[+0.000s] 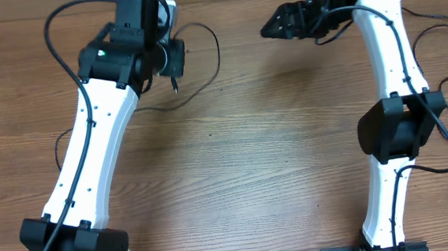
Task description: Untangle cables
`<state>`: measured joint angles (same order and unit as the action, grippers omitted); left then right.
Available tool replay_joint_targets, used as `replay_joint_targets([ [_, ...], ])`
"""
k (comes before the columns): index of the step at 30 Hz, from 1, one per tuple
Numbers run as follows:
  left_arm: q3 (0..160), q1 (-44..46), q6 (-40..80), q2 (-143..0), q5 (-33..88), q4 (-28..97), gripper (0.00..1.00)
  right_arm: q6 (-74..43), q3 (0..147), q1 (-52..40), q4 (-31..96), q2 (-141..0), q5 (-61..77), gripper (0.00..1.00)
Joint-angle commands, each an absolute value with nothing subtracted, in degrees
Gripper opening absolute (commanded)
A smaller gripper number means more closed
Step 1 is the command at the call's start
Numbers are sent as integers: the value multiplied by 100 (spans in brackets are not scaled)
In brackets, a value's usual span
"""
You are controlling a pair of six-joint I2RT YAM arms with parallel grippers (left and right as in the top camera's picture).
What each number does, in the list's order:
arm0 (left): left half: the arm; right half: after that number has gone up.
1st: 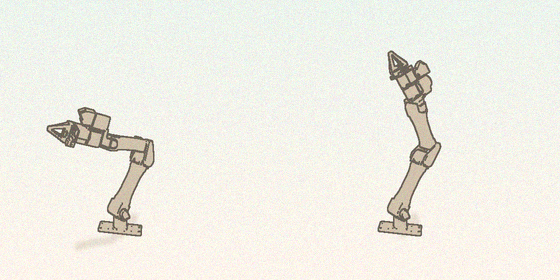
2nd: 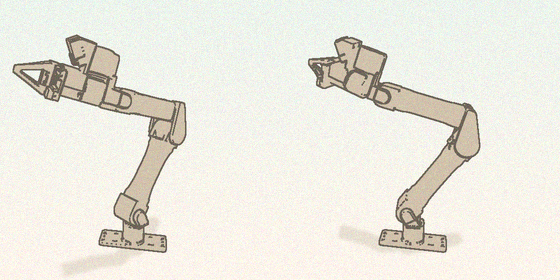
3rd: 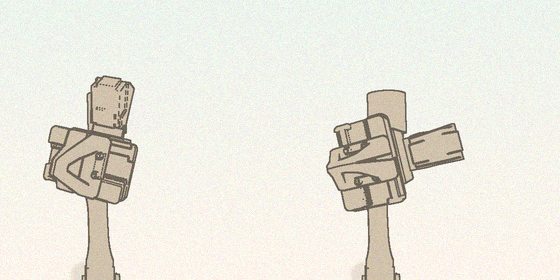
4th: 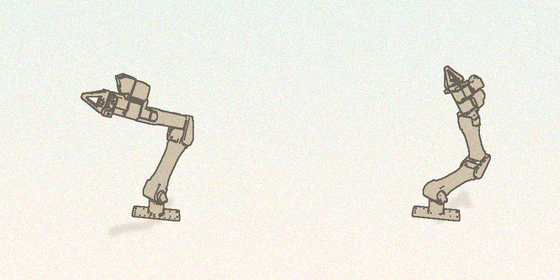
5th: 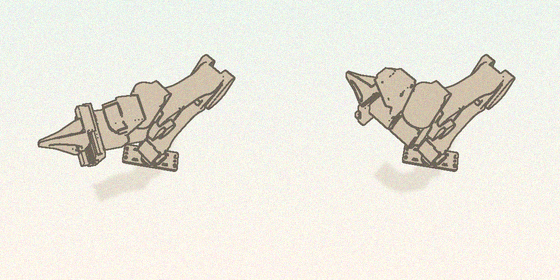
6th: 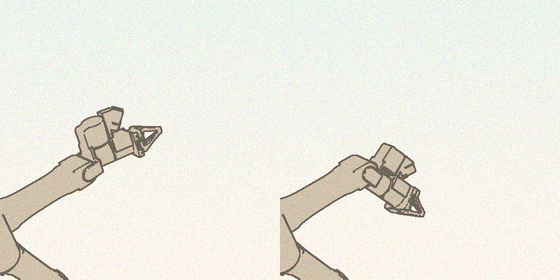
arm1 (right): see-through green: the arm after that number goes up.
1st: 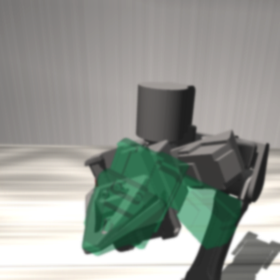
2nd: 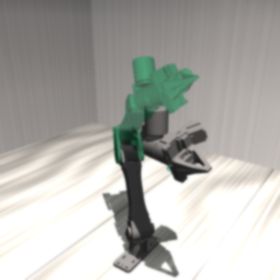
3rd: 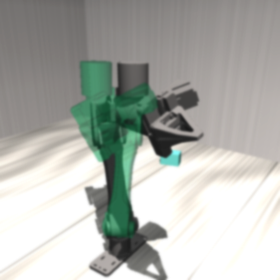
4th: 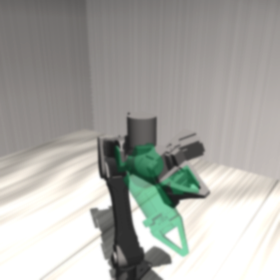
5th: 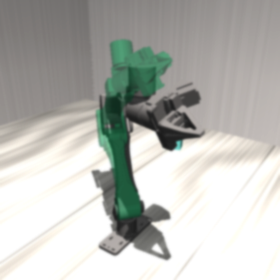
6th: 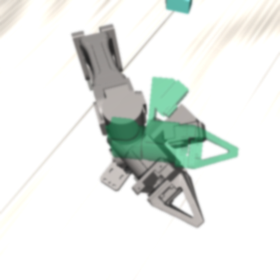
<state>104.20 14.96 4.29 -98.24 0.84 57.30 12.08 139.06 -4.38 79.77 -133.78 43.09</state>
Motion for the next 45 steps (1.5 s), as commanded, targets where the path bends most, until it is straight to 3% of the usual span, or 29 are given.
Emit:
replay_joint_targets([
  [1, 10969, 1500, 718, -9723, 106, 5664, 4, 1385, 14020, -891, 7876, -13181, 4578, 100],
  [7, 11323, 1457, 1146, -9721, -622, 5675, 4, 1396, 14020, -1361, 7588, -13181, 4759, 100],
  [15, 11987, 1234, 1726, -9712, -318, 5708, 4, 1118, 14020, -1988, 6936, -13181, 4853, 100],
  [29, 12661, 1194, 2187, -9413, 303, 5983, 4, -1743, 14020, -2683, 4289, -13181, 4934, 100],
  [31, 12661, 1194, 2189, -9347, 303, 6001, 4, -1828, 14020, -2744, 4117, -13181, 4849, 86],
  [37, 12661, 1164, 2187, -9198, 215, 6110, 4, -1826, 14020, -2823, 3981, -13181, 4849, 25],
  [45, 12661, 845, 2187, -9155, 191, 6329, 4, -1824, 14020, -2775, 4014, -13181, 4842, 4],
])
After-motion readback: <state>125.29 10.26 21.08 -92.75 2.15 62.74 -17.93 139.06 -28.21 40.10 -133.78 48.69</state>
